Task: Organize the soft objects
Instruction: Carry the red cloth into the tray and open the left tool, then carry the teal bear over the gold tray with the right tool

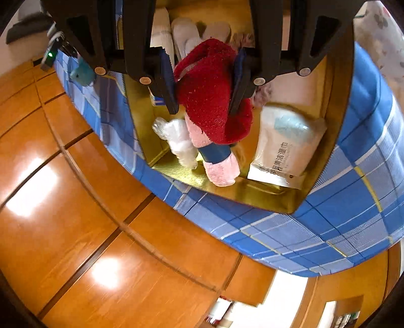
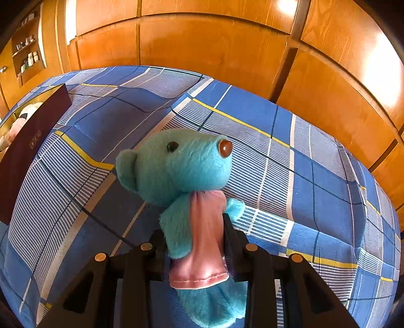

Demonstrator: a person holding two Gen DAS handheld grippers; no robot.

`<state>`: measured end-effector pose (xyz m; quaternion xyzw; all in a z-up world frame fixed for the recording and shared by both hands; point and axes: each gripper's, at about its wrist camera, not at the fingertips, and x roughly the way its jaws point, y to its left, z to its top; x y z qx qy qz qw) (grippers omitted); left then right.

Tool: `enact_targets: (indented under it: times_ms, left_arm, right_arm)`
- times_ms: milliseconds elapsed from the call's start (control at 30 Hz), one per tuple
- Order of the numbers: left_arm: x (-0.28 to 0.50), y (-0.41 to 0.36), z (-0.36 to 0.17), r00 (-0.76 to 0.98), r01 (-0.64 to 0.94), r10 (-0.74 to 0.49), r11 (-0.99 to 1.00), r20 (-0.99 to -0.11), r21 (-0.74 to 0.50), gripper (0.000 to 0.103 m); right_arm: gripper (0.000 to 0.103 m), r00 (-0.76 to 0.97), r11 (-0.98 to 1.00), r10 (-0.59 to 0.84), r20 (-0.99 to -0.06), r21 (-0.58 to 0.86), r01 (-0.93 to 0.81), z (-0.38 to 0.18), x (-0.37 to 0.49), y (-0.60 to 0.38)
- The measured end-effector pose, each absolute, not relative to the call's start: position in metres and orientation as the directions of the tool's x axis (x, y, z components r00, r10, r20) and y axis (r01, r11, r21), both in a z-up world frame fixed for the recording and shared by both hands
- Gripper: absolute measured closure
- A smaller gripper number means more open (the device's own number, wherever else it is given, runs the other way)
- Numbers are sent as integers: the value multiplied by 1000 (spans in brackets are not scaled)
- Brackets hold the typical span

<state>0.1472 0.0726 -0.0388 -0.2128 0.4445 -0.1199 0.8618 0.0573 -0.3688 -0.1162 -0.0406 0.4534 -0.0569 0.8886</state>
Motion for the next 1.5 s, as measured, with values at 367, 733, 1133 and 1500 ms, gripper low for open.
enact_targets:
  times_ms: [367,733,1133,1500]
  left_arm:
    - [184,60,-78,501,-12,-331,921,-799,-389,43]
    - [144,52,-40,639,64,-219,971,-738,-232,35]
    - [63,37,-32,710,39,-73,997,-701,-64,32]
    - [39,46,-27,735,15,-46,999,-677,-52,26]
  right_arm:
    - [71,579,990,-142,-803,-130,63,-116,58,-368]
    - [71,580,989,-147,-801,-137,62,-116,58,-368]
    - [71,586,978,-199,-786,-201,62,-115,57,-360]
    - [71,587,976,-212,-781,-205,80,-115,55,-359]
